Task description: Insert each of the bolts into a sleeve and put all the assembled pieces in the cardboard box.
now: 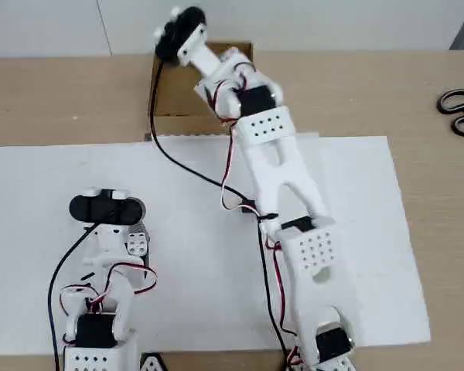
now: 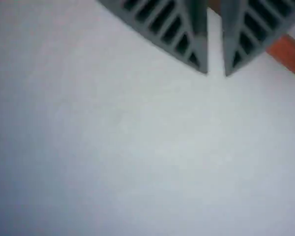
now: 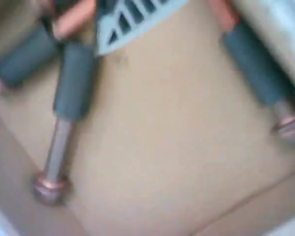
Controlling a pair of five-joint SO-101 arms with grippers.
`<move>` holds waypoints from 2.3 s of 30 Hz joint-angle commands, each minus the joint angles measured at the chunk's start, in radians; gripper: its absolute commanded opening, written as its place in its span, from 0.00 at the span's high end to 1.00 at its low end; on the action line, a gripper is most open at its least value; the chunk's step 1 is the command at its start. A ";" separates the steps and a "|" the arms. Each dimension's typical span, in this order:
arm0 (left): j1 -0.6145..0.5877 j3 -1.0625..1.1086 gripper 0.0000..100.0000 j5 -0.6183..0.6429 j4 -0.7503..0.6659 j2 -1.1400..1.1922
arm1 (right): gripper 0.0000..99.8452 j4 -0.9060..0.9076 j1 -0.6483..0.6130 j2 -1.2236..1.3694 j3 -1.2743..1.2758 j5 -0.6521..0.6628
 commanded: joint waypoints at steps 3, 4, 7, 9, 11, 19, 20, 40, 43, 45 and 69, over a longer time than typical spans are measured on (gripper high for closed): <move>0.002 -0.004 0.99 -0.002 0.000 -0.006 | 0.99 0.243 0.033 -0.213 -0.054 -0.120; 0.003 -0.004 0.99 -0.002 0.000 -0.006 | 1.00 0.278 0.033 -0.231 -0.054 -0.132; 0.003 -0.004 0.99 -0.002 0.000 -0.006 | 1.00 0.400 0.033 -0.285 -0.054 -0.186; 0.003 -0.004 0.99 -0.002 0.000 -0.006 | 1.00 0.489 0.031 -0.329 -0.054 -0.221; 0.003 -0.004 0.99 -0.002 0.000 -0.006 | 1.00 0.581 0.025 -0.371 -0.054 -0.258; 0.002 -0.004 0.99 -0.002 0.000 -0.006 | 1.00 0.650 0.027 -0.522 0.035 -0.377; 0.002 -0.004 0.99 -0.002 0.000 -0.006 | 1.00 0.650 0.025 -0.553 0.089 -0.382; -0.003 -0.004 0.99 0.003 0.003 -0.006 | 0.97 0.593 0.005 -0.920 1.134 0.181; -0.003 -0.004 0.99 0.003 0.005 -0.006 | 0.89 0.564 0.008 -0.920 1.169 0.258; -0.003 -0.004 0.99 0.003 0.006 -0.006 | 0.84 0.553 0.005 -0.920 1.183 0.310; -0.005 -0.004 0.99 0.003 0.009 -0.006 | 0.81 0.297 0.002 -0.644 1.206 0.563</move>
